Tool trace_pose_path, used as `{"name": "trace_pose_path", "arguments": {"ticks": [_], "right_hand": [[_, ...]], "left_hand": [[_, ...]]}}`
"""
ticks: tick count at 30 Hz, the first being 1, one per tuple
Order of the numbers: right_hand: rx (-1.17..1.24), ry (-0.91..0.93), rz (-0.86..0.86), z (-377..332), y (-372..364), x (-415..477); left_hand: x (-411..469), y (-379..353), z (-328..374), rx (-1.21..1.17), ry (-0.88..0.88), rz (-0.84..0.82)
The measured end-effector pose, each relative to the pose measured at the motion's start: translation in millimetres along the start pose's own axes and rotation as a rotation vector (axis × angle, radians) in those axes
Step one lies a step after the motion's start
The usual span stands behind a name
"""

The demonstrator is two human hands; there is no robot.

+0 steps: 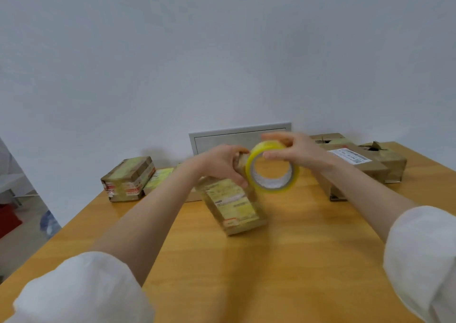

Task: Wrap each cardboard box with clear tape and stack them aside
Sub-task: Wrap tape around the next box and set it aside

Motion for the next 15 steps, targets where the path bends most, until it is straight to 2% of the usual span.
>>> {"name": "trace_pose_path", "arguments": {"ticks": [3,5,10,15], "right_hand": [[0.127,0.035,0.072,-21,15,10],[0.171,0.052,0.023,-25,9,13],[0.096,0.05,-0.116,-20,-25,18],[-0.172,0.048,-0.234,-29,-19,21]], "left_hand": [[-12,5,-17,-0.522,-0.019,0.133],[-18,-7,-29,-0.682,-0.01,0.132],[-34,-37,-63,-0.783,0.026,0.138],[-48,-43,-88,-0.832,0.074,0.162]]}}
Point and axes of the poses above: each hand's wrist, its own x-axis towards the middle knuckle, its own y-axis out of the back of the hand, z = x × y, the point moved 2 cm from there along x, towards the middle knuckle, and after that the axes turned 5 degrees about -x, right-handed, at the moved point
